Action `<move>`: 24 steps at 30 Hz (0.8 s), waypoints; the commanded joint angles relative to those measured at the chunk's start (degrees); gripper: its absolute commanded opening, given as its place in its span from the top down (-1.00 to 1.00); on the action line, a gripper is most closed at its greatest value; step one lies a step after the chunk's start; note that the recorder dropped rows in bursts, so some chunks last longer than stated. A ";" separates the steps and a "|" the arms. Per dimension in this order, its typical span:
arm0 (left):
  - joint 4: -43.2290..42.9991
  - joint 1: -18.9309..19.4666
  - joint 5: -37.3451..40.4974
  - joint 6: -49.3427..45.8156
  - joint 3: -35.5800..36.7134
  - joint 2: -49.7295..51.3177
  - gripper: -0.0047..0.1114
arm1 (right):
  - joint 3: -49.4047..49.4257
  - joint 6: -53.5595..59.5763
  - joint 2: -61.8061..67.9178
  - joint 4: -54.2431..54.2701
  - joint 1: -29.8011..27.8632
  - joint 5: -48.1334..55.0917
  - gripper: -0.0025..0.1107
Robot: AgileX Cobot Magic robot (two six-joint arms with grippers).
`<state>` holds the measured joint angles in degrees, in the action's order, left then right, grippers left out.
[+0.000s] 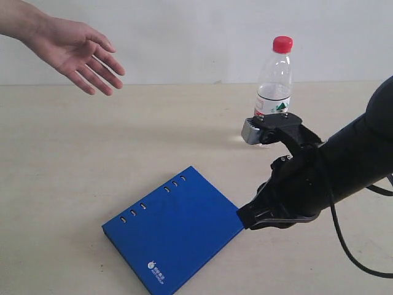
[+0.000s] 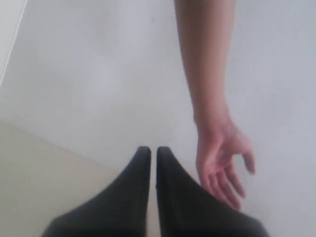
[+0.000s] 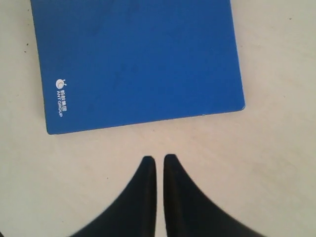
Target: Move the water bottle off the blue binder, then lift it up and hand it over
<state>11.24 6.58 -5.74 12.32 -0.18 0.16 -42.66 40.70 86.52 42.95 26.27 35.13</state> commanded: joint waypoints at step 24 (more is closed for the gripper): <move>-89.42 -0.43 -30.44 85.04 -16.64 26.53 0.84 | 0.36 0.78 0.02 0.25 0.12 -0.46 0.93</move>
<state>-60.11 6.58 -29.72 86.16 -12.38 16.28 -42.66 41.22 86.52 42.63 26.27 34.78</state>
